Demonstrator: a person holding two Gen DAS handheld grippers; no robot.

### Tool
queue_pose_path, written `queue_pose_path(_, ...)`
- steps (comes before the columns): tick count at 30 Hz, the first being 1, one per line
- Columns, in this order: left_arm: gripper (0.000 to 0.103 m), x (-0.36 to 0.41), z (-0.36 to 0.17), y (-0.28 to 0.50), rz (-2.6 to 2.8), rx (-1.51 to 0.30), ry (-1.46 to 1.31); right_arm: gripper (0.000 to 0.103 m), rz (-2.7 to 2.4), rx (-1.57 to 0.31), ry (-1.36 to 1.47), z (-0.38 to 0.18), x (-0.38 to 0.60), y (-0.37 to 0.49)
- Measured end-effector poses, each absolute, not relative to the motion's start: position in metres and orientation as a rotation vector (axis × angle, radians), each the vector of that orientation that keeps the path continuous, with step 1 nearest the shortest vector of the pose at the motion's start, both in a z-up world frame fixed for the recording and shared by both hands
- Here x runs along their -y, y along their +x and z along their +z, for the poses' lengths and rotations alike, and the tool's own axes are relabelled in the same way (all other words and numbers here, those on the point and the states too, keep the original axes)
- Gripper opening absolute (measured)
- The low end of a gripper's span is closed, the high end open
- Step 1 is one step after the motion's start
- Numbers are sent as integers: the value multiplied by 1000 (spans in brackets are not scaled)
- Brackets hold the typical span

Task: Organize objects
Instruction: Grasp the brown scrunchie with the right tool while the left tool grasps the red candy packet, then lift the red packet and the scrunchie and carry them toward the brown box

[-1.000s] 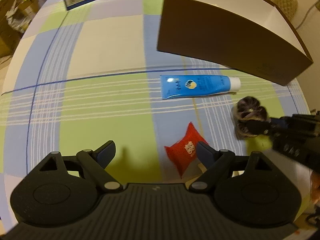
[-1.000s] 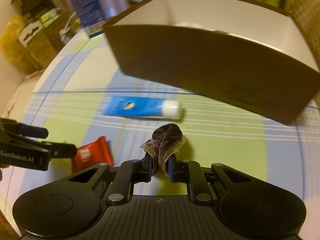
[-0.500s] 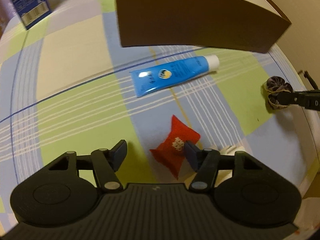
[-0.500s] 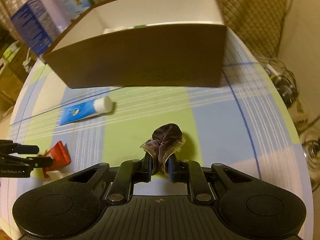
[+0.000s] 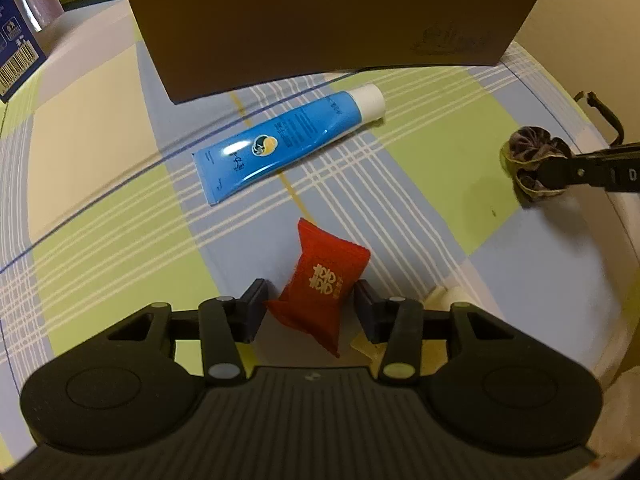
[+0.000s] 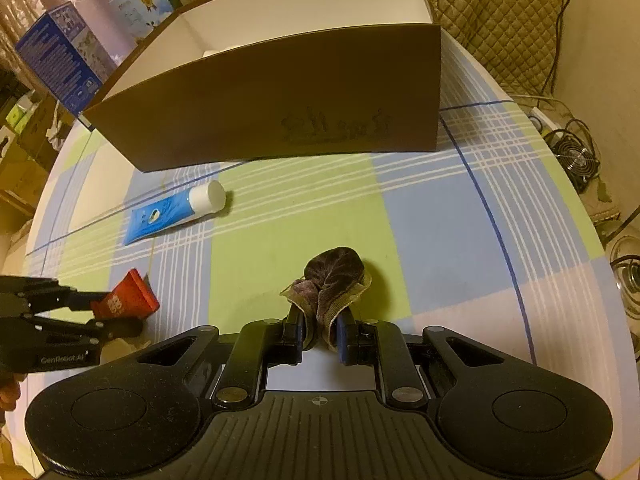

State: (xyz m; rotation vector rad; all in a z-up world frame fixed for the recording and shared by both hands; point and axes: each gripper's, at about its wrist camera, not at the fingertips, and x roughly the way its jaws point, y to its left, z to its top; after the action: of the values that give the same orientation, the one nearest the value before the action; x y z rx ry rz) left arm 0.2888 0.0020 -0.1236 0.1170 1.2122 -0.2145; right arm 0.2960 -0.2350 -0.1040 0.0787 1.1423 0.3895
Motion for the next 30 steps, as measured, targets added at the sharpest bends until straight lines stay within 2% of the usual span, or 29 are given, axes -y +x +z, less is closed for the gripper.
queue_pose_path(5, 31, 1, -123, 289, -206, -1199, 127, 12, 390, -1141, 74, -104, 236, 296)
queue_pose_path(10, 28, 0, -123, 291, -188, -1198, 112, 12, 389, -1141, 71, -104, 239, 297)
queue_pose_path(30, 25, -3, -120, 284, -134, -1187, 52, 12, 406, -1132, 65, -103, 241, 297)
